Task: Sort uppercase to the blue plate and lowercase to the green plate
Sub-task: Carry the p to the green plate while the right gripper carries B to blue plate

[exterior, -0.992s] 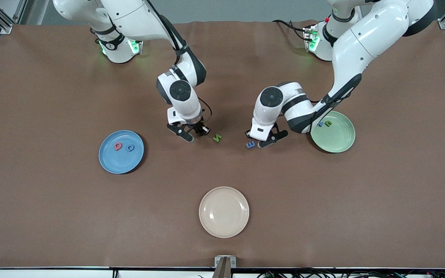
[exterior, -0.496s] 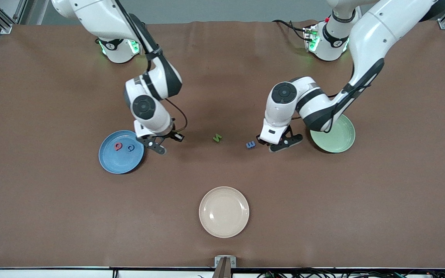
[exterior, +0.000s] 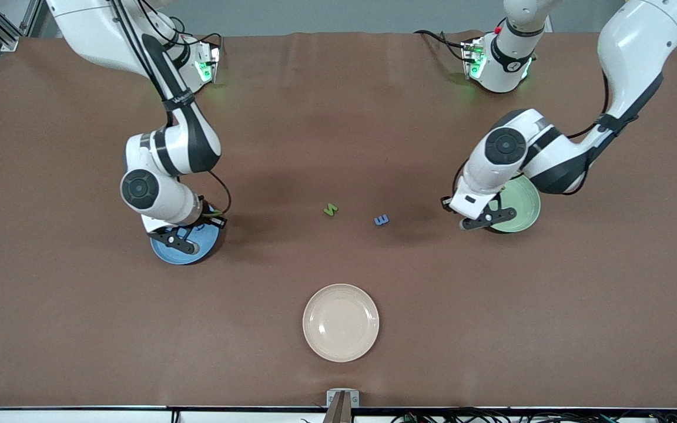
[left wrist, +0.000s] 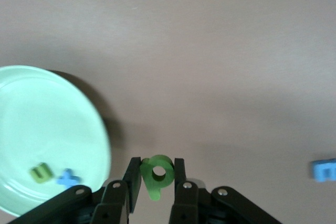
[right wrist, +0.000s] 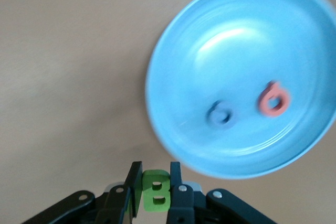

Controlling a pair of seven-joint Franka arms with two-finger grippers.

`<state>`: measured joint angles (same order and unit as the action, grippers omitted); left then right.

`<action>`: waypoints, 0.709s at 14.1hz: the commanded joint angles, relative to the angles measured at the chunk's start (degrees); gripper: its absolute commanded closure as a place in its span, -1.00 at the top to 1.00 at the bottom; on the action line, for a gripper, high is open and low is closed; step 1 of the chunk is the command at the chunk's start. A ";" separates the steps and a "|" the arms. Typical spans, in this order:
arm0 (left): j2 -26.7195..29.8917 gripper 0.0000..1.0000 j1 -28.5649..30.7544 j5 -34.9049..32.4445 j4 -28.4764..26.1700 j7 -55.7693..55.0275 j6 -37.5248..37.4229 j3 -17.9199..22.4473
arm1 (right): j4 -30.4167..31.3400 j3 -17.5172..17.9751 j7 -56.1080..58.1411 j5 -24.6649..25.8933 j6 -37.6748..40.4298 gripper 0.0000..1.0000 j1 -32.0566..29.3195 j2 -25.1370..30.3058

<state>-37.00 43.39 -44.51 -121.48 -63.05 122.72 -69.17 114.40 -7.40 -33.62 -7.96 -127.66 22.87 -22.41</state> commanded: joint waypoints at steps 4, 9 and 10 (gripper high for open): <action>1.31 -0.84 13.19 -0.22 -6.83 13.63 -0.29 -2.28 | 2.14 0.72 3.03 3.13 -0.92 -0.93 -3.71 0.70; 0.61 -0.84 18.91 -3.28 -8.24 19.80 -0.11 -1.58 | 3.55 0.90 3.03 3.13 -4.25 -0.93 -4.42 -0.44; 0.00 -0.83 19.53 -4.52 -8.59 19.89 -0.02 -1.32 | 3.64 0.90 3.03 3.13 -4.96 -0.93 -4.50 -0.87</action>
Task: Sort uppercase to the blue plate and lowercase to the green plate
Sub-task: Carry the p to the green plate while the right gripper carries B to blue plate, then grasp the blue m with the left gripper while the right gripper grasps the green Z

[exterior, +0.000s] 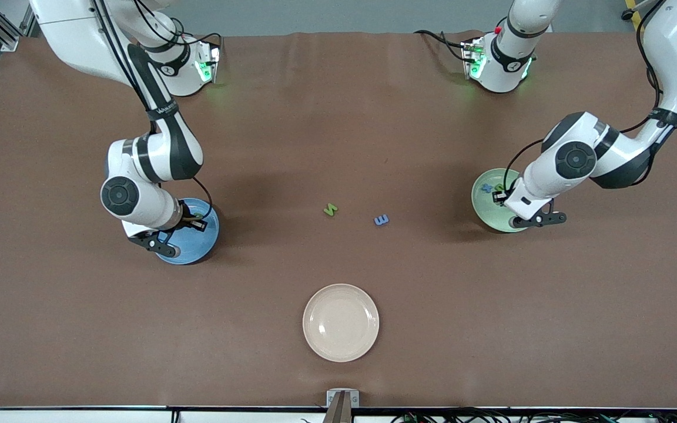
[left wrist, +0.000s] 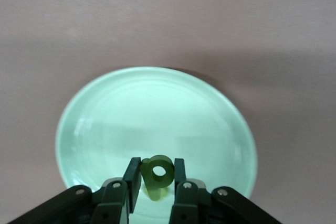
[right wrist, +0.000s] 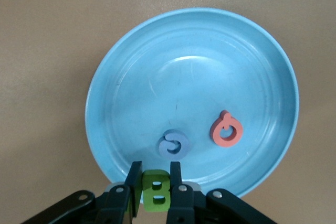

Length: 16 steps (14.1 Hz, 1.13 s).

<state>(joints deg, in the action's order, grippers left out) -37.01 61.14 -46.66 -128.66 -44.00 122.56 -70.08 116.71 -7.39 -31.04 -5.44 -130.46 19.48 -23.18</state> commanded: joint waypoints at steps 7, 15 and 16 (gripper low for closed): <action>-0.96 -0.82 2.40 -5.55 -3.88 0.85 0.67 2.67 | 0.10 0.88 0.11 0.17 -3.66 1.00 -1.12 -1.34; -2.28 -0.78 2.23 -5.81 -5.11 0.76 0.75 4.16 | -2.35 2.38 -9.62 -0.19 -1.29 1.00 2.56 -1.16; -2.28 -0.75 2.23 -5.81 -5.11 0.76 0.84 4.51 | -2.97 2.55 -12.87 -0.27 -1.37 1.00 4.66 -1.17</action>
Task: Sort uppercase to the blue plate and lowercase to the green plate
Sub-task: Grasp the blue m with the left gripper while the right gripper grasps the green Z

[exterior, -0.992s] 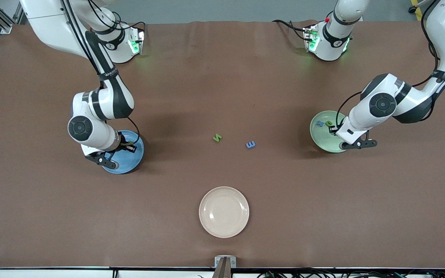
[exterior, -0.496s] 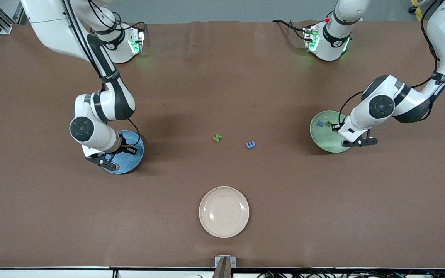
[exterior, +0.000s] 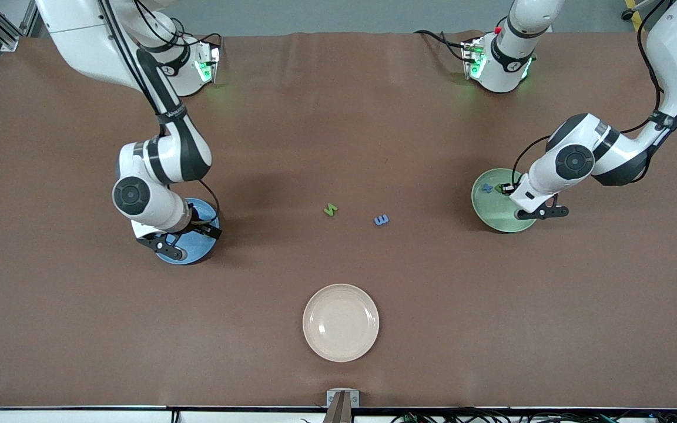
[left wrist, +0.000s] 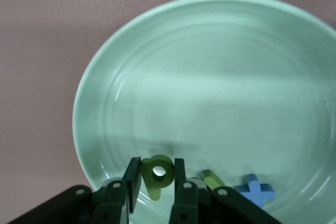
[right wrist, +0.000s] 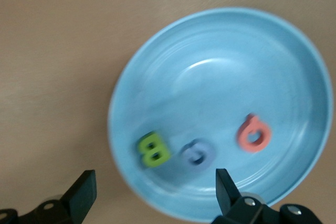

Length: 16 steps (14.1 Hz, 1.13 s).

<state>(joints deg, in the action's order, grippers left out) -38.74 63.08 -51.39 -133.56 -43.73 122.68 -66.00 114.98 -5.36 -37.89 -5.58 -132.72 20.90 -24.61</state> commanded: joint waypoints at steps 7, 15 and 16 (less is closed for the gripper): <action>-0.46 0.84 -0.06 -1.08 0.23 0.49 1.60 0.08 | -12.91 0.53 -27.56 -6.73 0.36 1.00 18.55 -7.36; -0.63 0.99 -11.98 2.61 5.58 -18.36 1.34 -6.69 | -17.94 0.35 -36.80 -5.94 -6.57 1.00 27.78 -16.77; -0.81 0.99 -16.19 2.70 7.15 -23.19 1.34 -6.25 | -17.94 0.35 -37.77 -5.94 -8.15 1.00 28.40 -17.39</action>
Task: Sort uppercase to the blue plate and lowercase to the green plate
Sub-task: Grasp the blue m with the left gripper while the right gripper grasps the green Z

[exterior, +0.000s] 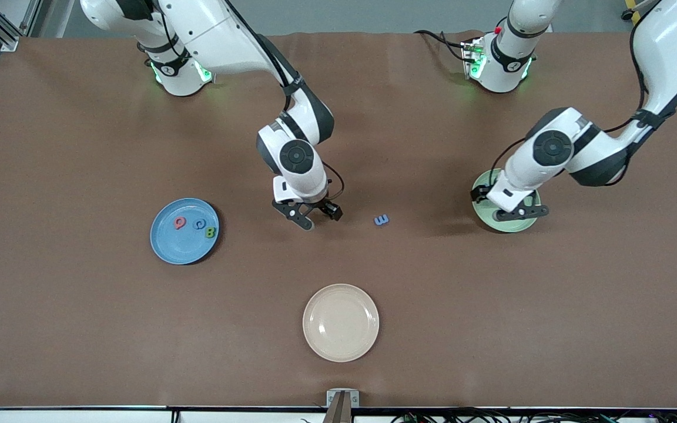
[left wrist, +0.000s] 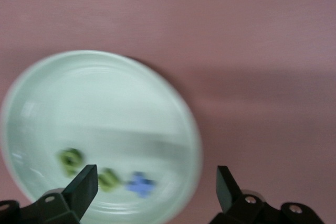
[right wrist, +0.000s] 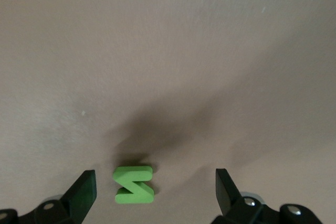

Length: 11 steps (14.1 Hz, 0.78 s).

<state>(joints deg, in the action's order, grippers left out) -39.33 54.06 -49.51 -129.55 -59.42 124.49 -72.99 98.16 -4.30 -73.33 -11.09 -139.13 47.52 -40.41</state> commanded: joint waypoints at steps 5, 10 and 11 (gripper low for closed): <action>-1.71 0.99 -27.82 1.96 11.31 -20.79 0.31 8.98 | -1.13 -0.79 -2.95 -0.25 -3.78 1.00 3.02 -2.83; -5.22 0.99 -47.88 3.45 21.78 -30.39 7.34 24.36 | -1.13 -1.06 -2.52 0.89 -3.52 0.86 3.02 -2.48; -5.40 0.99 -50.17 3.63 22.92 -30.66 7.61 25.95 | -1.13 -1.06 -2.43 1.85 -3.09 0.84 2.76 -2.39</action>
<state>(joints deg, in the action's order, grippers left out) -42.78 7.78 -46.92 -110.81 -89.11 131.47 -50.03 97.69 -4.73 -75.18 -10.77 -142.27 50.02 -42.30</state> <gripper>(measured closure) 0.004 0.066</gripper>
